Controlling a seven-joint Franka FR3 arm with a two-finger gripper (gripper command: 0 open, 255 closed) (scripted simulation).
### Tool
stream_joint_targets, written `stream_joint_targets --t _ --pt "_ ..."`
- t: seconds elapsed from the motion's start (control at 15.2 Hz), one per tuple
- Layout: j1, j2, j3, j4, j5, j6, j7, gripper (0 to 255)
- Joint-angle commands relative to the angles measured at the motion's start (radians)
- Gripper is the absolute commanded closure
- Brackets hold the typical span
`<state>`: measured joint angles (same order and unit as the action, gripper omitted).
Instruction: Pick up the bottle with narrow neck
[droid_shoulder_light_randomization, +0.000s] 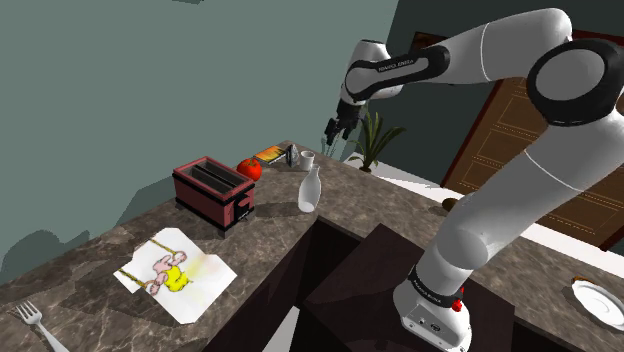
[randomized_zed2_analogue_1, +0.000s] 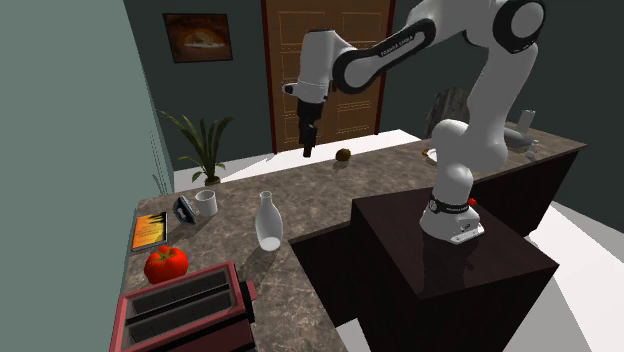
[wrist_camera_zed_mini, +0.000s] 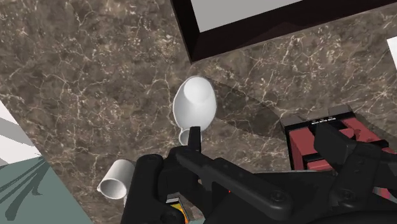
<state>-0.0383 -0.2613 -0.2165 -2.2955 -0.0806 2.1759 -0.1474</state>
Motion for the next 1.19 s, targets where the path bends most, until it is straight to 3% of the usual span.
stream_joint_targets --t 0.0,0.53,1.12 --pt "0.002 0.079 -0.015 0.022 0.019 0.047 -0.022 0" --pt "-0.016 0.390 -0.049 0.173 0.132 0.163 -0.140 0" --pt "-0.091 0.742 -0.019 0.431 0.250 0.203 -0.245 0"
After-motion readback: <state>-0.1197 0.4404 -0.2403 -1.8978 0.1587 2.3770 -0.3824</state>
